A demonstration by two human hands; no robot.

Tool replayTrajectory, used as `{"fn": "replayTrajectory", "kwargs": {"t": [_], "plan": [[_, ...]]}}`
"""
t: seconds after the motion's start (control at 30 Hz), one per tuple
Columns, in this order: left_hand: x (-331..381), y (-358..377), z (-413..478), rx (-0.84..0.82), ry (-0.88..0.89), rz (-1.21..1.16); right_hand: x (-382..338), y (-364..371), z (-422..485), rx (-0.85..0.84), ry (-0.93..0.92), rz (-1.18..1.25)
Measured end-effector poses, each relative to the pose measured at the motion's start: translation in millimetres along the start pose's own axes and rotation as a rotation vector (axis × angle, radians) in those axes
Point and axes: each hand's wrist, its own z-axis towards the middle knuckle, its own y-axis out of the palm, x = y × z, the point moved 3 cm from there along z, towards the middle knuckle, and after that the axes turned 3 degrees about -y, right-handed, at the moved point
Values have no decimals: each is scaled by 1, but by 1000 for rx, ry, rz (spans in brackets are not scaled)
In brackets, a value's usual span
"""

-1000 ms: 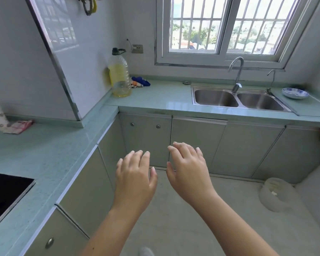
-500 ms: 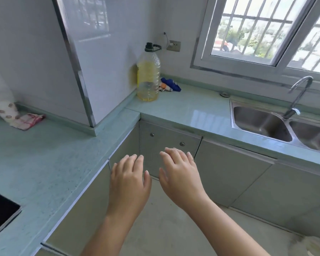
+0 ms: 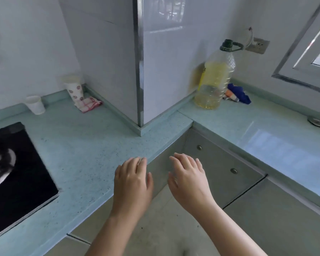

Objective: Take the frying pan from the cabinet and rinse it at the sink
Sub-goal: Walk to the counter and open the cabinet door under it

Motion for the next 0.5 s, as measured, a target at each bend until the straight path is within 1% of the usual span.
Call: {"fn": "replayTrajectory", "kwargs": {"t": [0.17, 0.43, 0.5], "plan": [[-15, 23, 16, 16, -127, 64, 2, 40, 44, -80, -202, 66], [-30, 63, 21, -10, -488, 26, 17, 90, 99, -146, -557, 130], [-32, 73, 17, 8, -614, -71, 17, 109, 103, -175, -626, 160]]}}
